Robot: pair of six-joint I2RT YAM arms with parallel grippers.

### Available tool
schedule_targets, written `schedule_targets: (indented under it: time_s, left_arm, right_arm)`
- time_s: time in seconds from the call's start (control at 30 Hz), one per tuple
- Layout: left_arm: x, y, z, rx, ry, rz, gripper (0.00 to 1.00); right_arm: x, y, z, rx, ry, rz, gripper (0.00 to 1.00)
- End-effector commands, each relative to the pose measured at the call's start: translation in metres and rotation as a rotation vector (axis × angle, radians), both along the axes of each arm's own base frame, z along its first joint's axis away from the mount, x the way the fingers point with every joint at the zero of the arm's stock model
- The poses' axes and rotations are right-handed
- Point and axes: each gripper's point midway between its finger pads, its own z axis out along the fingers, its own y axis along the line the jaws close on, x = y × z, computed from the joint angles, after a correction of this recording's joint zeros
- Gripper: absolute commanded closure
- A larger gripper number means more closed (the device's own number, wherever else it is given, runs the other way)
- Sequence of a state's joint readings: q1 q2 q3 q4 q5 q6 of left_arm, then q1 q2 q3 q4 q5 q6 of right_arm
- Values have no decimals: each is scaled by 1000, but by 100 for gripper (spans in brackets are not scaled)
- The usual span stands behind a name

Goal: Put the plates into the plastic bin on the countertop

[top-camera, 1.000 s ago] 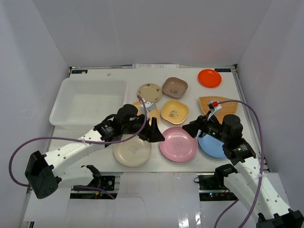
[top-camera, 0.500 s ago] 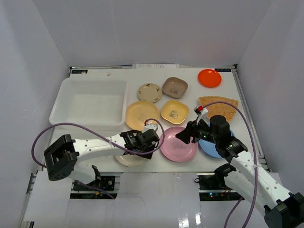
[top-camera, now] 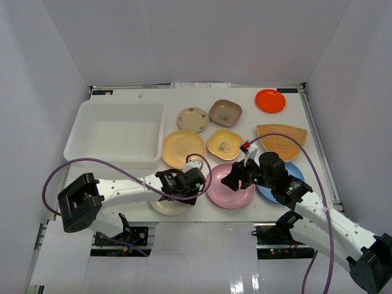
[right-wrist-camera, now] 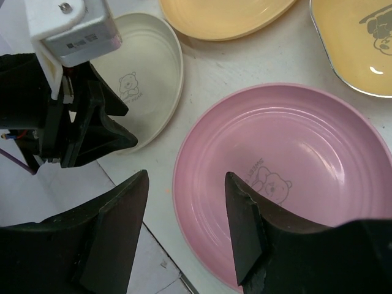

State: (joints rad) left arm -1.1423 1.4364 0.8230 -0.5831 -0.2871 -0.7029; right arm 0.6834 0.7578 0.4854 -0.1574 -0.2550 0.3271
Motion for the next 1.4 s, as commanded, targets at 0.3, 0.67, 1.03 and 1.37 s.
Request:
schedule_targets:
  time_s: [0.3,0.67,1.03,1.37]
  left_arm:
    - [-12,-16,22,-209,0,27,43]
    - [-17,-11,-11,-76,6,-6,67]
    - [-24,-12,21,-127,-48,6,100]
    - [31,-7,212,-401,-421,96,100]
  right_arm:
    - [-1,2,6,3,-45,-6,41]
    - [-12,4,0,-20,-29,21,42]
    - [-24,9,-25,-121,-17,51,37]
    - [-34,21,-44,-180,-25,113,30]
